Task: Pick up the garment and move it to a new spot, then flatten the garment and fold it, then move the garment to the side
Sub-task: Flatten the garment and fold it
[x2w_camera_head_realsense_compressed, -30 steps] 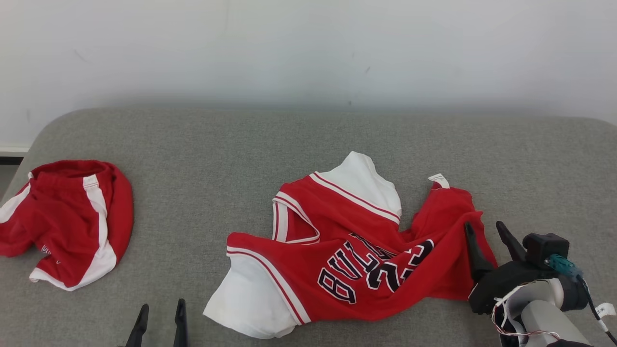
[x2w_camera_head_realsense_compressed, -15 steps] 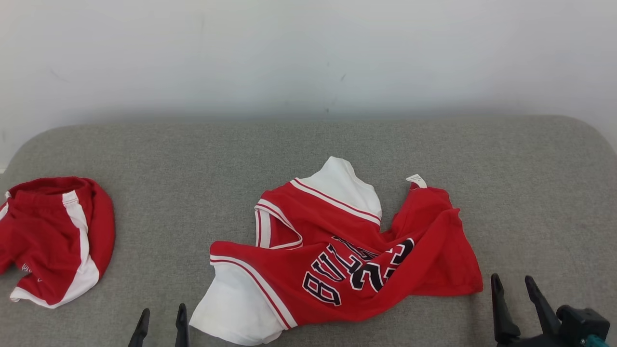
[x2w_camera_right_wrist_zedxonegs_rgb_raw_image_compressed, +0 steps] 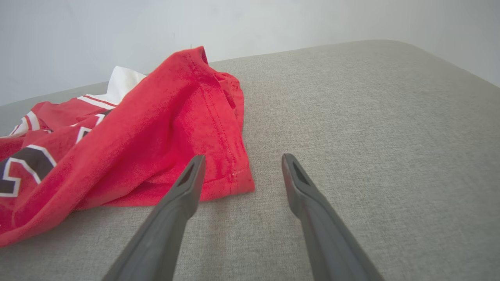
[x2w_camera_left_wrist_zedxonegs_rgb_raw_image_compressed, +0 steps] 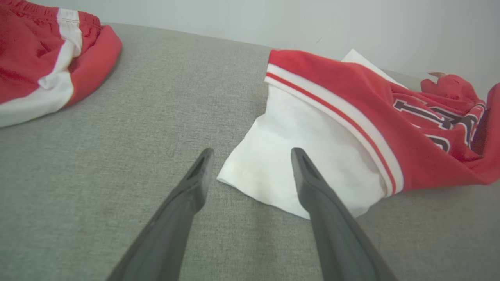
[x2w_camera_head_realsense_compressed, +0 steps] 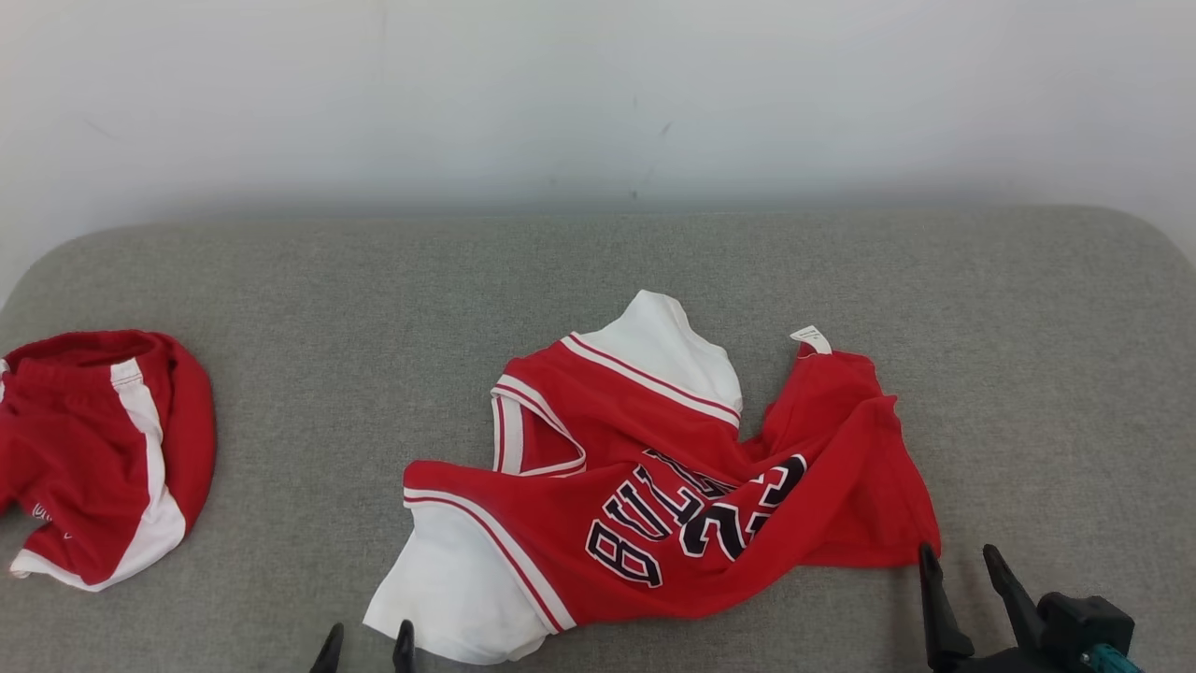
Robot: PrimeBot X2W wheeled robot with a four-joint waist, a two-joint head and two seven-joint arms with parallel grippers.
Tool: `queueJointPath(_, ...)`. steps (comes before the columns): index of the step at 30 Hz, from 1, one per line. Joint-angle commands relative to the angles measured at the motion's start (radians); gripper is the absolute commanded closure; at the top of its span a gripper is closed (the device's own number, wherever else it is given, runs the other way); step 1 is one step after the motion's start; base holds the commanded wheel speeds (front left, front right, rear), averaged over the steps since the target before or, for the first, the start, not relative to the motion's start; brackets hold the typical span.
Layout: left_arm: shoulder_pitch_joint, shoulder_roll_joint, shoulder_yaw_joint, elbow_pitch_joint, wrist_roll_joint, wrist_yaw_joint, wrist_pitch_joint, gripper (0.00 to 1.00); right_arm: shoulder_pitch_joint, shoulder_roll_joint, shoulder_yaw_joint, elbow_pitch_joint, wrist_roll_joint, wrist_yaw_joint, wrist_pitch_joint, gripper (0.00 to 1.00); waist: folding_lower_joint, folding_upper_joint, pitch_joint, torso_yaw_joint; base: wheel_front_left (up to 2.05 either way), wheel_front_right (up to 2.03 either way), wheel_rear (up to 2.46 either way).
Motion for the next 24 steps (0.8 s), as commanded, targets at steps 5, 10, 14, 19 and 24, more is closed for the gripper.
queueJointPath(5,-0.052,0.03,-0.026,0.081,-0.012,0.001,-0.003,0.0,-0.057,-0.011,0.031,0.059,-0.021,-0.002,-0.001,0.0,-0.0001,0.0,0.013,0.005,0.0,0.0,0.0)
queueJointPath(10,-0.091,0.051,-0.032,0.126,-0.035,0.001,-0.003,0.0,-0.088,-0.016,0.047,0.093,-0.026,-0.002,-0.001,0.0,-0.0001,0.0,0.023,0.002,0.0,0.0,0.0)
queueJointPath(14,-0.123,0.067,-0.049,0.169,-0.054,0.001,-0.003,0.0,-0.111,-0.018,0.055,0.113,-0.025,-0.002,-0.001,0.0,-0.0001,0.0,0.033,-0.002,0.0,0.0,0.0)
queueJointPath(19,-0.157,0.074,-0.072,0.217,-0.088,0.001,-0.003,0.0,-0.137,-0.015,0.063,0.159,-0.034,-0.002,-0.001,0.0,-0.0001,0.0,0.048,-0.003,0.0,0.0,0.0)
queueJointPath(24,-0.194,0.076,-0.128,0.279,-0.138,0.001,-0.003,0.0,-0.16,-0.015,0.081,0.186,-0.027,-0.002,-0.001,0.7,-0.0001,0.0,0.06,-0.001,0.0,0.0,0.0)
